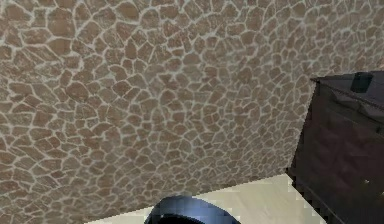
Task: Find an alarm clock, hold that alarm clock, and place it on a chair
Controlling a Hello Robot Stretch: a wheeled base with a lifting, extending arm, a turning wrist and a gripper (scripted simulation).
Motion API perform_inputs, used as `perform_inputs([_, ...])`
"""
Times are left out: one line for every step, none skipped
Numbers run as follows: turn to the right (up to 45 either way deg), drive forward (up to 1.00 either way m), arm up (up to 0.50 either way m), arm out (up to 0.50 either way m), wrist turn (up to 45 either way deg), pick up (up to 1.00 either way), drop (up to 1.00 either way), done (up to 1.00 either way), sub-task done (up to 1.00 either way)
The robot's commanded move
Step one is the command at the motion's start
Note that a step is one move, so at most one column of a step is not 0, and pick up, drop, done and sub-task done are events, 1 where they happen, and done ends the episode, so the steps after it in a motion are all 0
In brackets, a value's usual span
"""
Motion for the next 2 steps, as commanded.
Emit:
perform_inputs([-45.0,0.00,0.00,0.00,0.0,0.00,0.00,0.00,0.00])
perform_inputs([-45.0,0.00,0.00,0.00,0.0,0.00,0.00,0.00,0.00])
